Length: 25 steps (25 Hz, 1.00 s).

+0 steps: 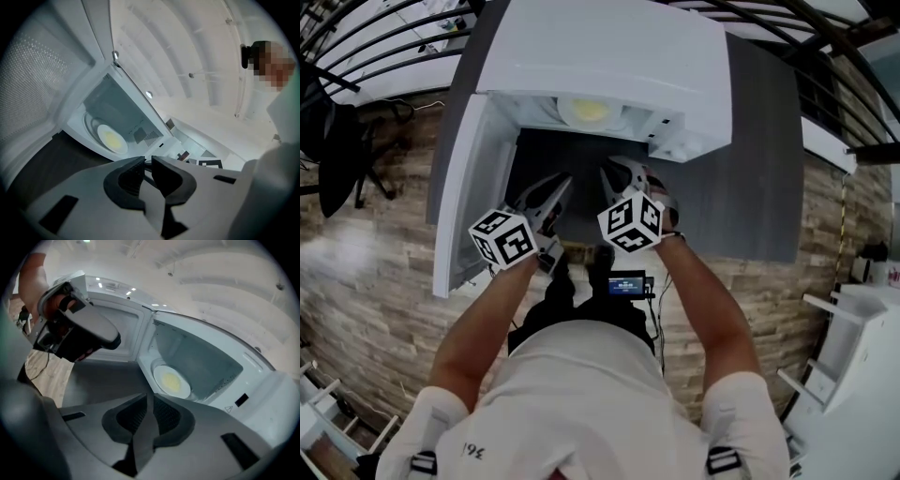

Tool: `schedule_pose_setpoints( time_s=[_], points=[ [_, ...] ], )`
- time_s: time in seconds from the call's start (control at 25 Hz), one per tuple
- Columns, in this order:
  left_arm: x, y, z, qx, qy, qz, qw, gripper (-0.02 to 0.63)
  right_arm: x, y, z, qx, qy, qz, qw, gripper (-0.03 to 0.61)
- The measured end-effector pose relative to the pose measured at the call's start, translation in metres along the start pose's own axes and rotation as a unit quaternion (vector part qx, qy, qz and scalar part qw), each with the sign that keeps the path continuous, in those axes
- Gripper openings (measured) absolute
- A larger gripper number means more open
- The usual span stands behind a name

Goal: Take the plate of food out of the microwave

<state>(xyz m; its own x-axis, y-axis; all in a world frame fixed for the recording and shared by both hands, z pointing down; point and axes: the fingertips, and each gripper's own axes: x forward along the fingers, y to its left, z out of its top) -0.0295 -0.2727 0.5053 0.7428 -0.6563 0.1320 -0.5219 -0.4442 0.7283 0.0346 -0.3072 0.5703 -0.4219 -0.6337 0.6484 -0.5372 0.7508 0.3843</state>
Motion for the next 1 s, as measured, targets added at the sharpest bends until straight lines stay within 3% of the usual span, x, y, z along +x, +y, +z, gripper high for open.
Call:
schedule_pose_setpoints(
  time_s=[0.28,0.6,1.0],
  points=[
    [0.016,0.025,0.001,-0.012,0.007,0.016,0.9998,0.031,0.046,-0.014,-0.004,-0.138,0.036,-0.046,0.989,0.02],
    [0.024,0.042,0.01,-0.029,0.003,0.025,0.9993,0.031,0.076,-0.026,0.004,-0.236,0.05,-0.073,0.968,0.052],
    [0.026,0.053,0.01,-0.043,0.007,0.033,0.9985,0.074,0.102,-0.036,0.001,-0.303,0.09,-0.096,0.944,0.052]
  ],
)
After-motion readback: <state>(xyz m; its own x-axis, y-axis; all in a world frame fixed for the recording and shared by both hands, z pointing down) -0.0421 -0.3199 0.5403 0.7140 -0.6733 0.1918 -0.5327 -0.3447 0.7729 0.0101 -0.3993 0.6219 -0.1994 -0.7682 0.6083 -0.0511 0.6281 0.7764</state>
